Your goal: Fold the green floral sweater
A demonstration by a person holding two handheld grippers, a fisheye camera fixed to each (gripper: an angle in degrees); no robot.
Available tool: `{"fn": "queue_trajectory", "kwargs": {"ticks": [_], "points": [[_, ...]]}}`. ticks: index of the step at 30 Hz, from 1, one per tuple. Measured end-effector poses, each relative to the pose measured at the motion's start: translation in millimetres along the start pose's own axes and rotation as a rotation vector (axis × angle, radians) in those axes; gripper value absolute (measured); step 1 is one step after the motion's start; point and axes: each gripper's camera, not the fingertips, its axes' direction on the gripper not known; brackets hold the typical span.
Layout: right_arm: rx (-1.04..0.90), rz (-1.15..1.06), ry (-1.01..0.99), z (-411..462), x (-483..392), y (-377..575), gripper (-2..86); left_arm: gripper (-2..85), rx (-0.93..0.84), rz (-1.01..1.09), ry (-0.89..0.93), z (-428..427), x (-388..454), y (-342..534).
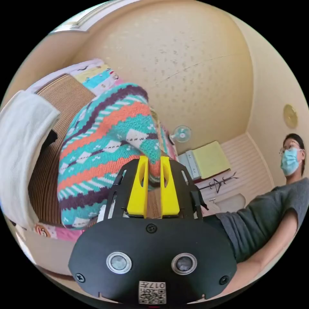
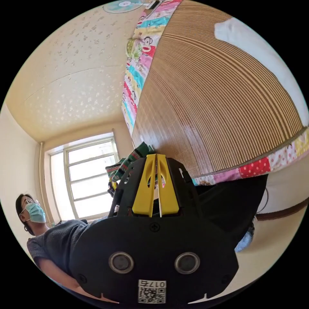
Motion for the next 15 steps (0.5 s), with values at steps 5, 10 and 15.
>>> {"fn": "queue_trajectory", "kwargs": {"ticks": [5, 10, 15], "points": [[-0.122, -0.349, -0.169, 7, -63, -26, 1.7, 6.1, 0.102, 0.353, 0.503, -2, 77, 14], [-0.097, -0.691, -0.301, -15, -144, -23, 6.8, 6.2, 0.006, 0.690, 0.977, 33, 150, 23], [-0.220, -0.983, -0.312, -16, -212, -11, 14.2, 6.3, -0.280, 0.798, 1.287, 113, 209, 44]]}}
